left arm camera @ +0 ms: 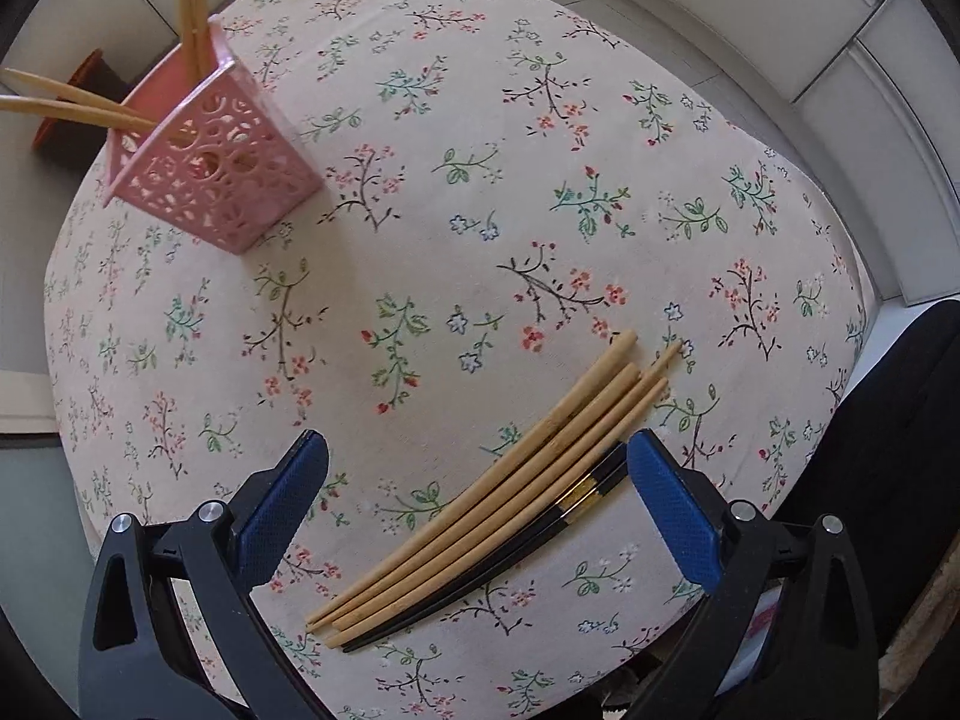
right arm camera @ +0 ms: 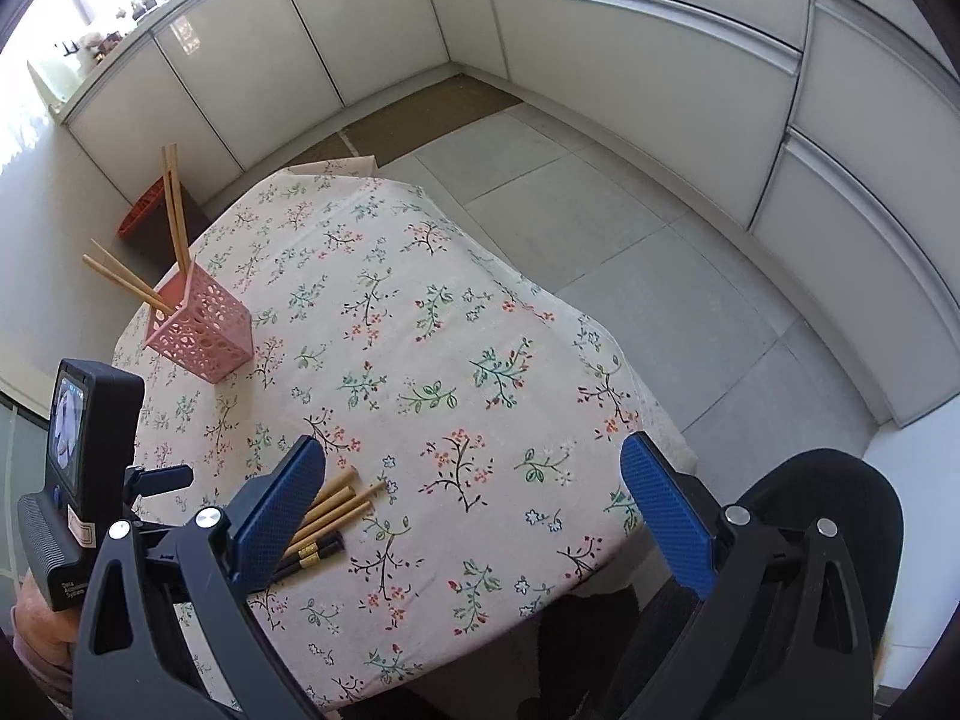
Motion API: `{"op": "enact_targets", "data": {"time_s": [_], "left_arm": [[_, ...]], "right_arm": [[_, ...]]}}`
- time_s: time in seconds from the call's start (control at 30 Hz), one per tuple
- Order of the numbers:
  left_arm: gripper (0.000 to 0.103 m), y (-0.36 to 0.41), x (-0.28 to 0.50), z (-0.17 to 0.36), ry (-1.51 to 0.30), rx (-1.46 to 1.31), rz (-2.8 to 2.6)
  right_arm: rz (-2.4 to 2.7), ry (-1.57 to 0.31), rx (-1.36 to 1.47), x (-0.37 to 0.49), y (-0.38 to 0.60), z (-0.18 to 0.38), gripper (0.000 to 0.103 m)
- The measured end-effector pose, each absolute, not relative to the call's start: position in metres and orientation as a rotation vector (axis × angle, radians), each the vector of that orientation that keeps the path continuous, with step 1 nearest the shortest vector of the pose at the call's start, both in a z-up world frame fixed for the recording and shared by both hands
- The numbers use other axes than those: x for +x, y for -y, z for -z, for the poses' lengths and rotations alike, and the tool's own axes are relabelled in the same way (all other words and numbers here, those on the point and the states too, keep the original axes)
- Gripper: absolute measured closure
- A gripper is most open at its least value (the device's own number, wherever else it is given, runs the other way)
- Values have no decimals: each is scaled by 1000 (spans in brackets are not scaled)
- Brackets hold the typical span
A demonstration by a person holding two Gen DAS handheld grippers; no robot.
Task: Organize utensils
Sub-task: 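Move both tools down toward the chopsticks left on the cloth, then close the left tool on a wooden chopstick while the right tool grasps another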
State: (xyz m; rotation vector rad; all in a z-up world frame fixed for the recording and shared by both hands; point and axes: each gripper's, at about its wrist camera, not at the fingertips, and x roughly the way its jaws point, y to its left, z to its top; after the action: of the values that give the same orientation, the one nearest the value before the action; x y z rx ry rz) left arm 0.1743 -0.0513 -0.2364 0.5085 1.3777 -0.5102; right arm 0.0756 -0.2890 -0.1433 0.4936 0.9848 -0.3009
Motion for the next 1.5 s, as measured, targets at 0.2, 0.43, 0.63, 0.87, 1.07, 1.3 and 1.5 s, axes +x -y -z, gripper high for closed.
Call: {"op": "enact_targets", "data": {"time_s": [0.2,0.43,0.63,0.87,1.07,1.3,1.5], "left_arm": [[7,69,185,255,-1432,515,525],[9,68,194,284,-1432,589,486],[17,34,224,282,-1452,391,438],[37,20,227,274,-1439,388,460],[42,22,221,284,-1444,456,488],[88,-11,235,274,-1410,381,441],[96,-49,218,239,-1305,376,438]], "right_arm": [[309,-1031,498,72,291,151,7],[296,-1080,530,75,290,162,7],[279,-1140,563,80,284,177,7],[276,-1191,664,85,288,189,7],[216,-1234,767,98,280,197,7],[159,-1325,877,112,260,224,22],[221,-1370,798,139,234,237,61]]}}
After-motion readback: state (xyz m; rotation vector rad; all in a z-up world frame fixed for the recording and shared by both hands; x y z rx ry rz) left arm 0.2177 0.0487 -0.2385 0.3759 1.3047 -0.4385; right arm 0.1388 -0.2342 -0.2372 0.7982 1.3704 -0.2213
